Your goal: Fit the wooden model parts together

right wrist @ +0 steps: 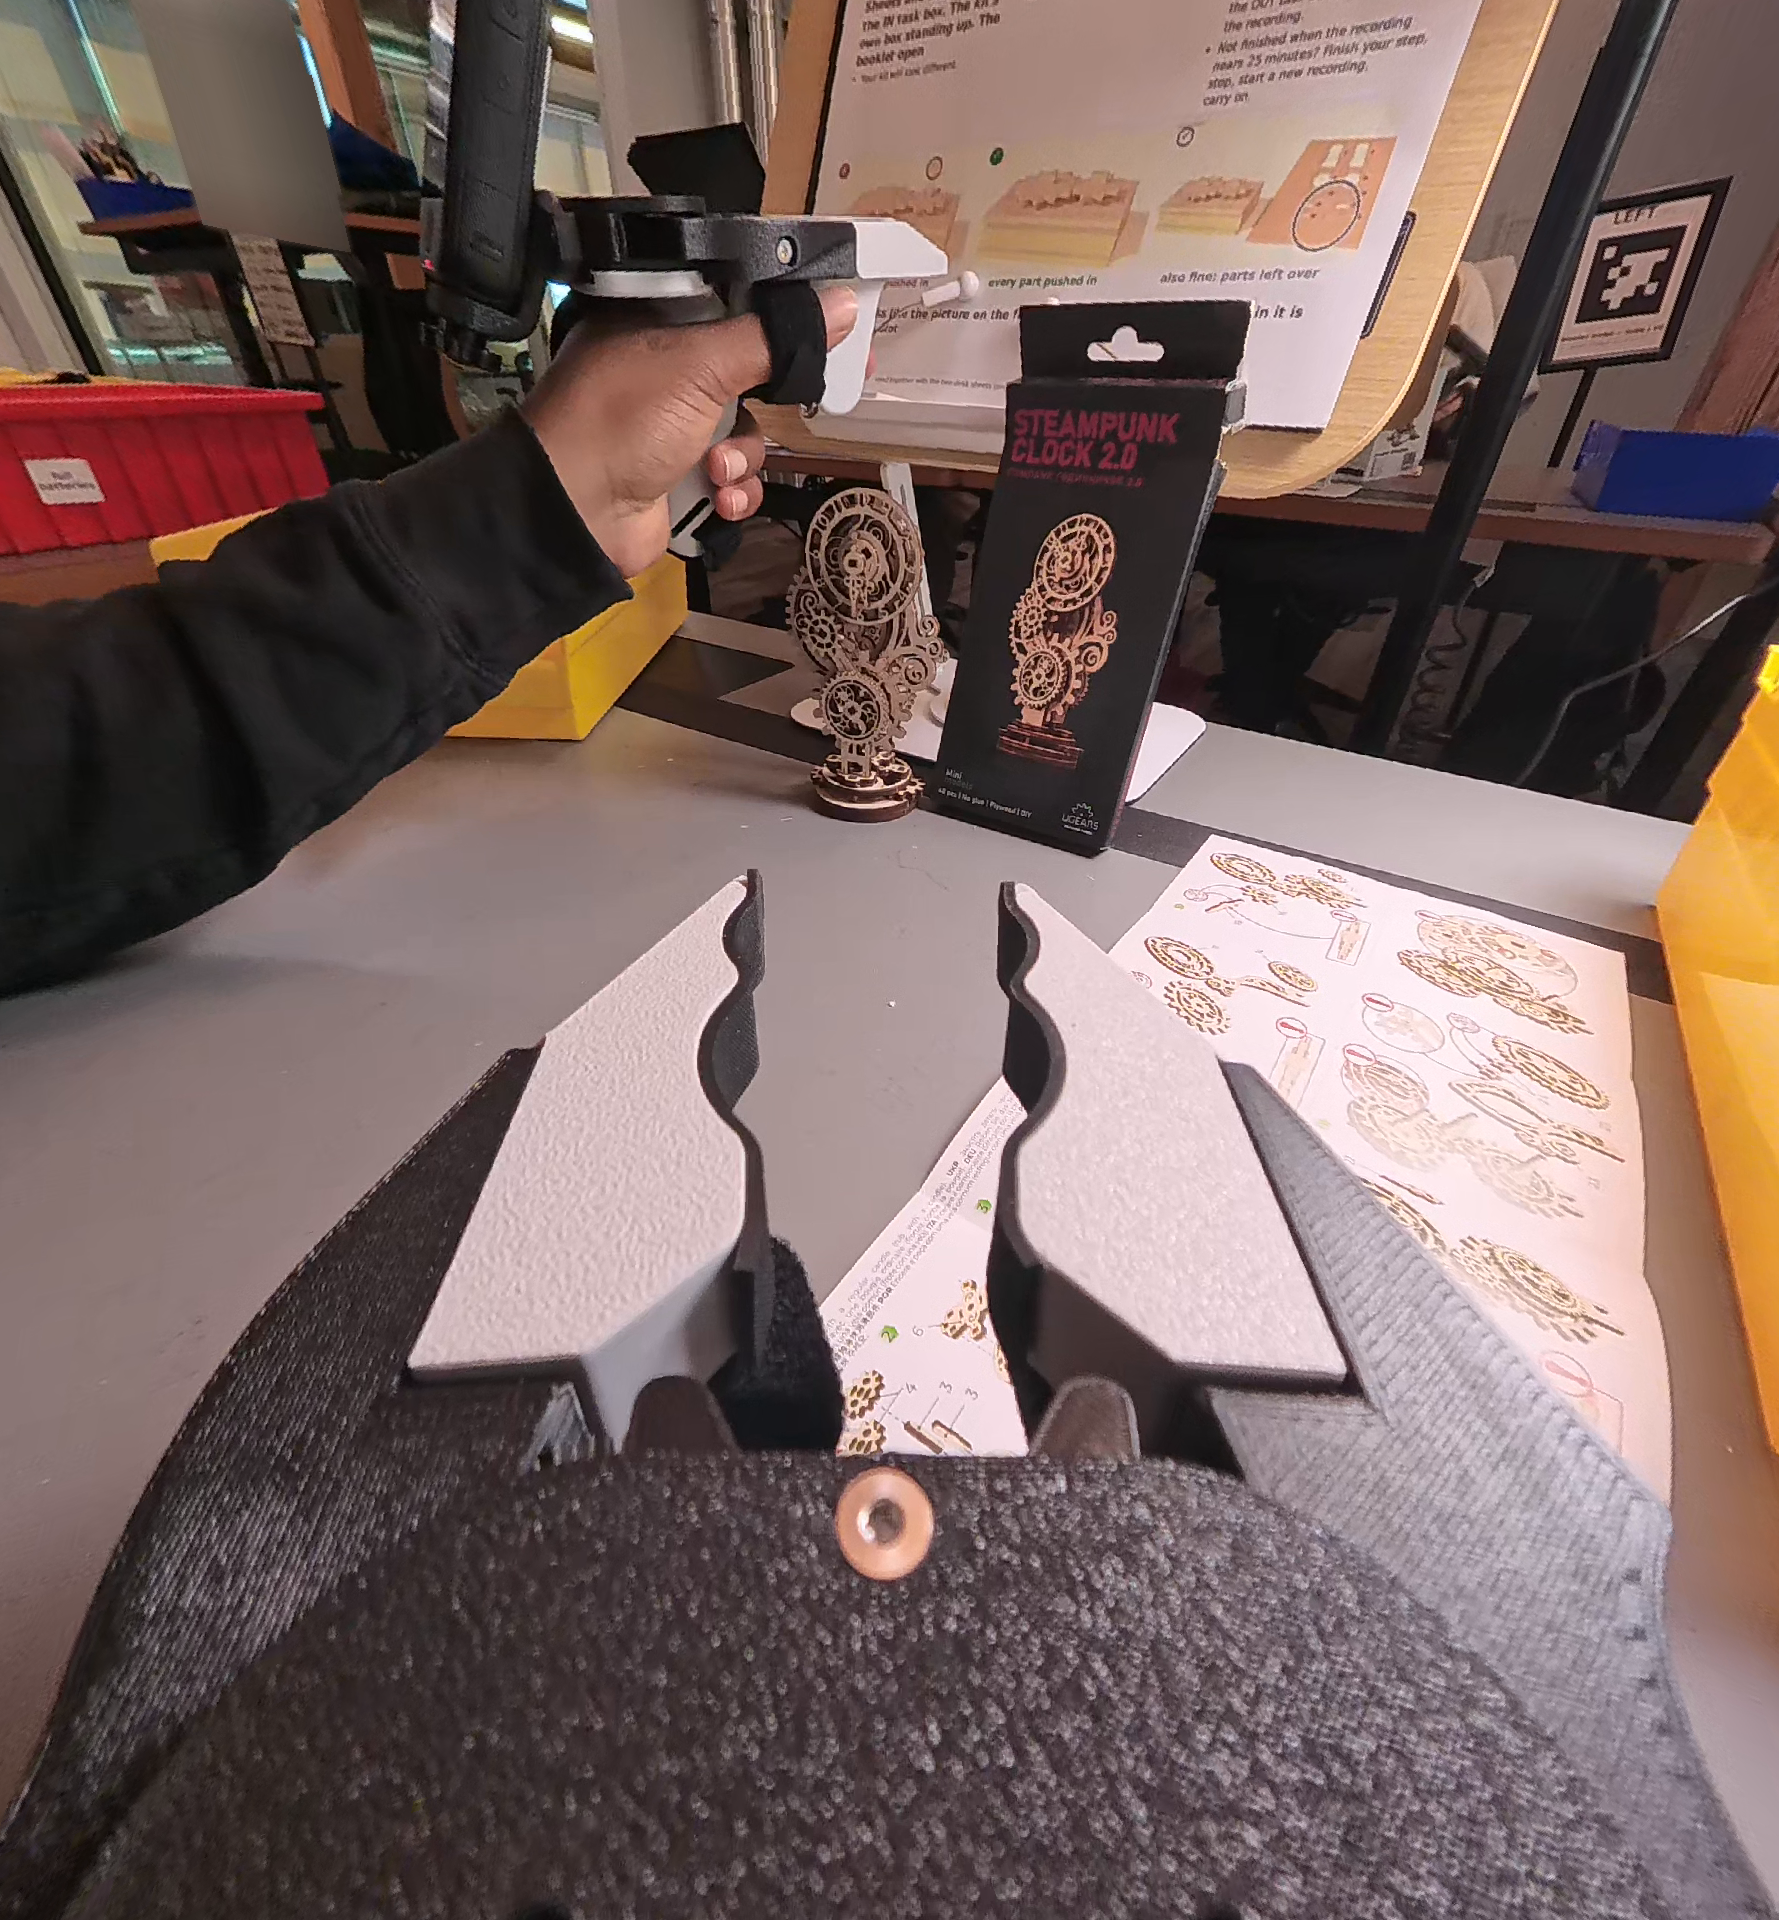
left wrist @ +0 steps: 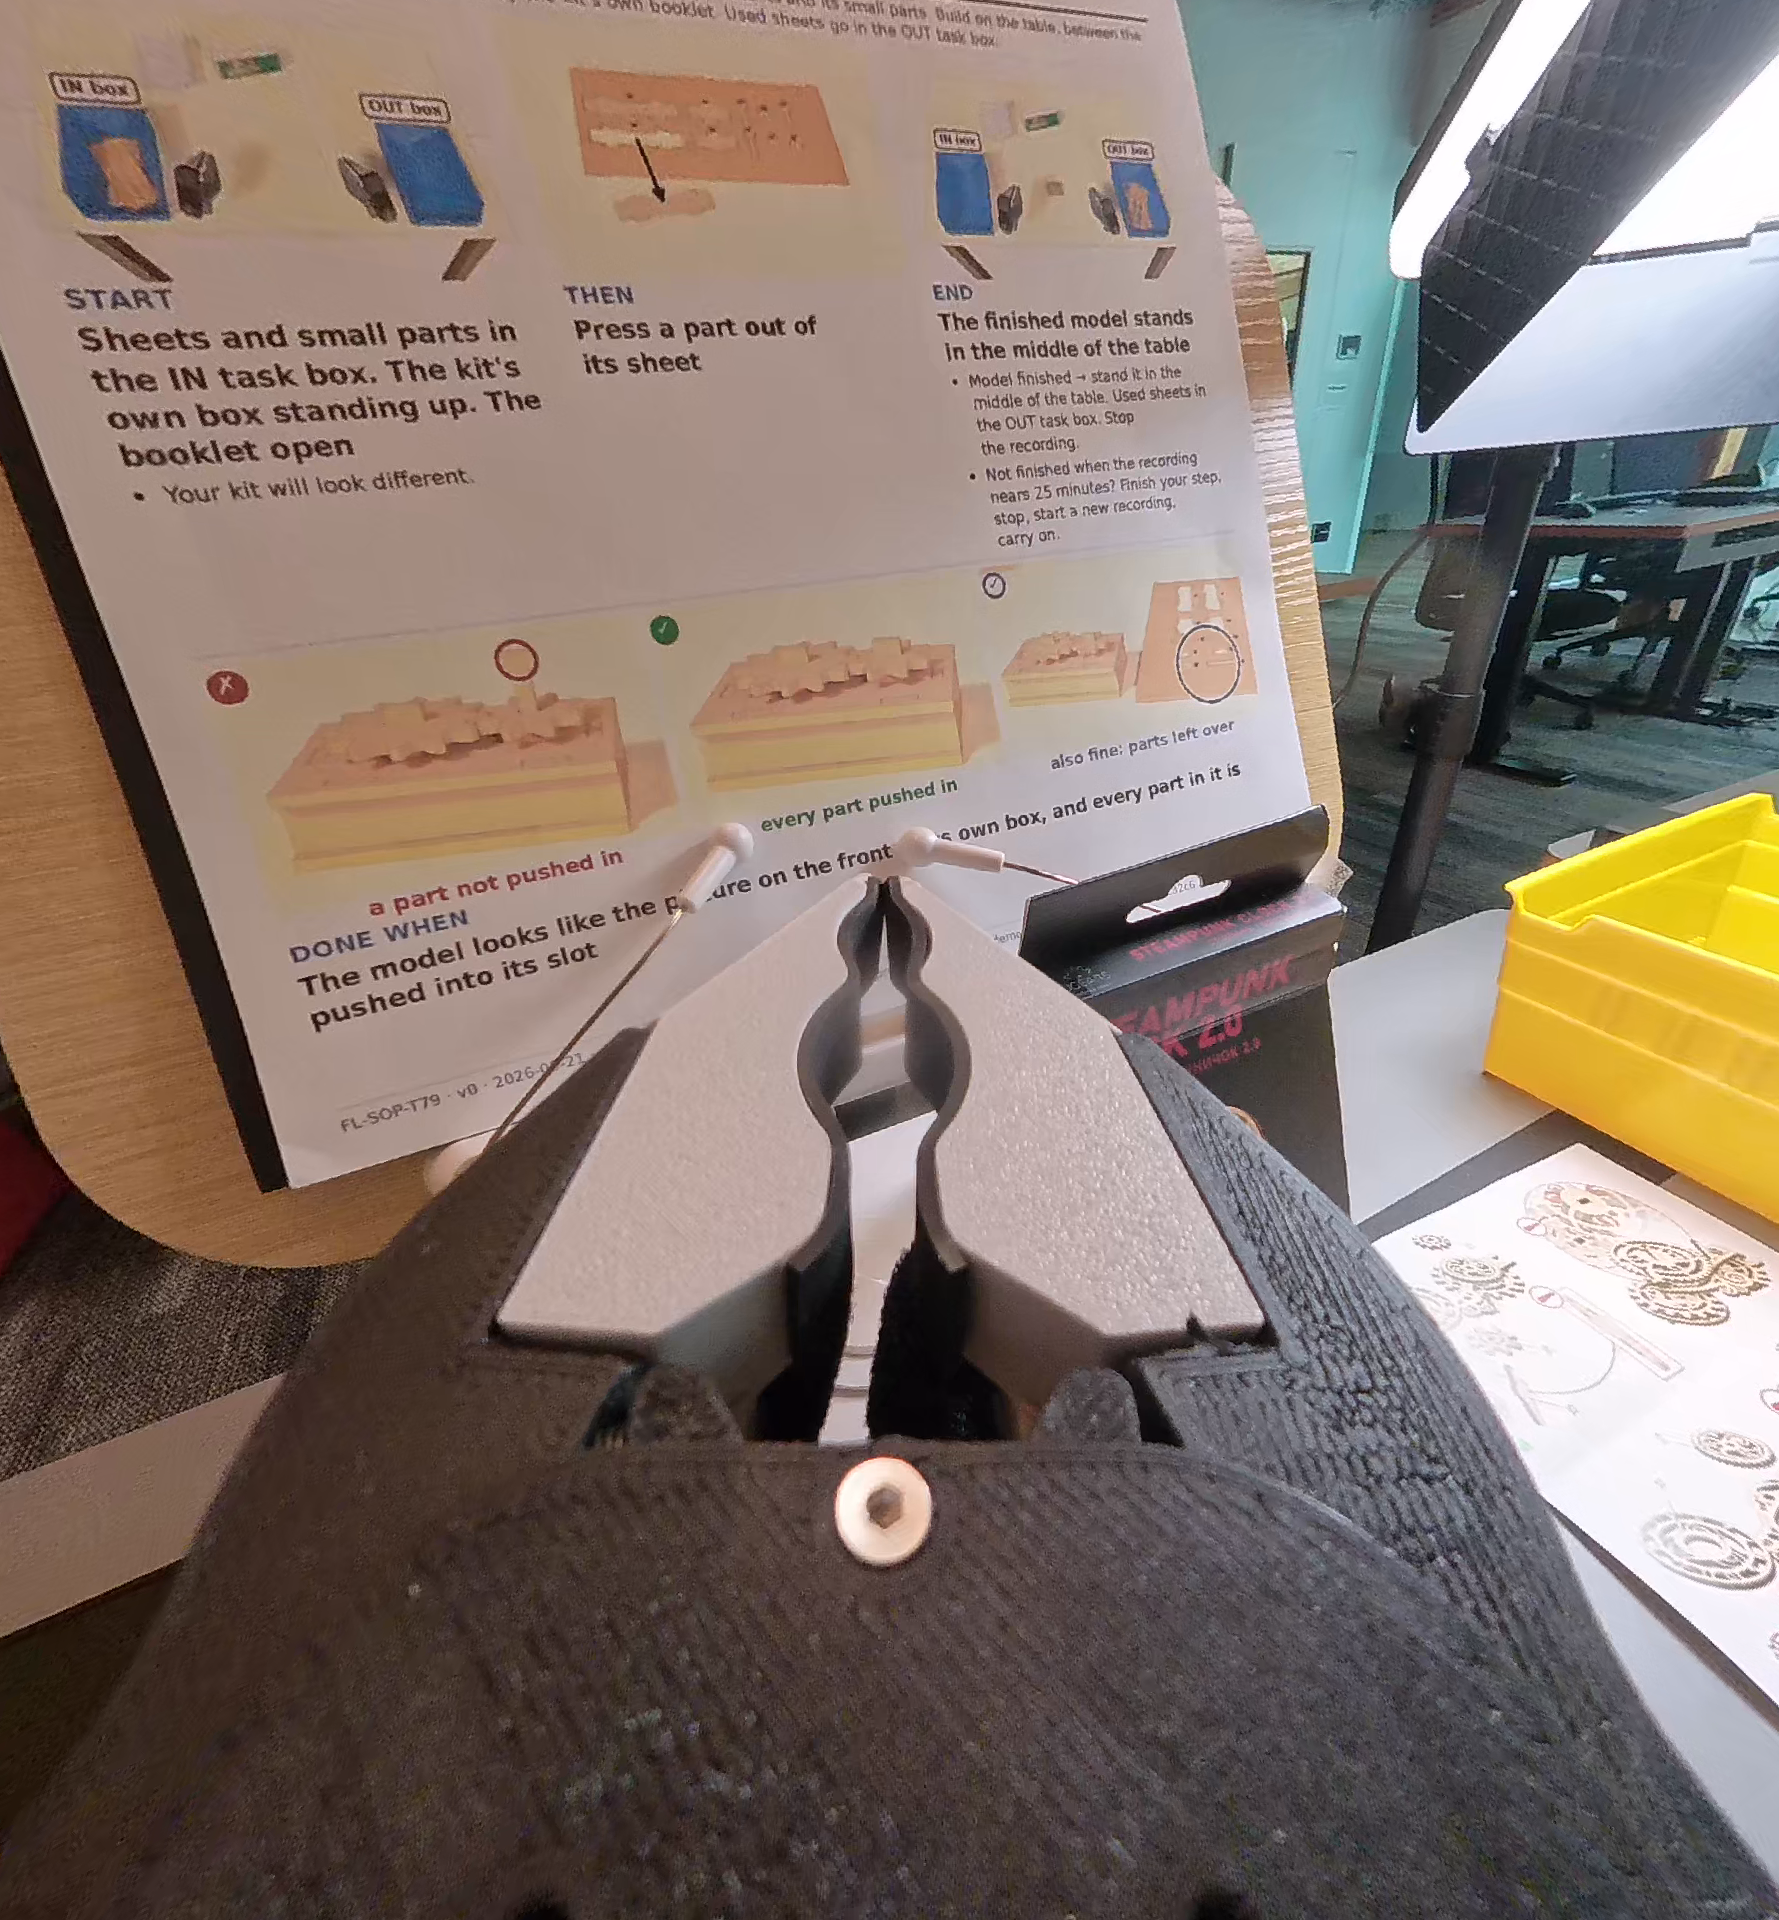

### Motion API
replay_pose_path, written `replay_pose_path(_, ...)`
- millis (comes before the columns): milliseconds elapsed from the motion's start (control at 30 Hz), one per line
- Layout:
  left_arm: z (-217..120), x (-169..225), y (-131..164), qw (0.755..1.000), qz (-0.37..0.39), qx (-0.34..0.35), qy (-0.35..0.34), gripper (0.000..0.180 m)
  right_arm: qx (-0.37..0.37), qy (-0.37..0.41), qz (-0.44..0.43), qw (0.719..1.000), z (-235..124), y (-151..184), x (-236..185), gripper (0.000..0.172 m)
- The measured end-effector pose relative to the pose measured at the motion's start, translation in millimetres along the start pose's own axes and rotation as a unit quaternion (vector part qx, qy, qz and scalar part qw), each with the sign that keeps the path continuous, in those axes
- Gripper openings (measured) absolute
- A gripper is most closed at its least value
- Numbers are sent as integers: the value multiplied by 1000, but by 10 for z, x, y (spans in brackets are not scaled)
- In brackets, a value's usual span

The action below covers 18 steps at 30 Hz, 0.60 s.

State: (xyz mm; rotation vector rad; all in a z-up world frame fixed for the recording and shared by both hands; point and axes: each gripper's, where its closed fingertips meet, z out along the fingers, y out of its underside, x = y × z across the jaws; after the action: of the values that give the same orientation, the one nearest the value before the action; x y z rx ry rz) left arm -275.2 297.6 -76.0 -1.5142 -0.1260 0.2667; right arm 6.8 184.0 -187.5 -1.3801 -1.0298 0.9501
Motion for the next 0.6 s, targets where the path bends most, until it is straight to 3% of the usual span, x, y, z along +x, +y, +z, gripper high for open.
replay_pose_path(600,-253,-16,-225,1000,-15,15,10,0,1,4,-2,1000,-6,-4,13,43)
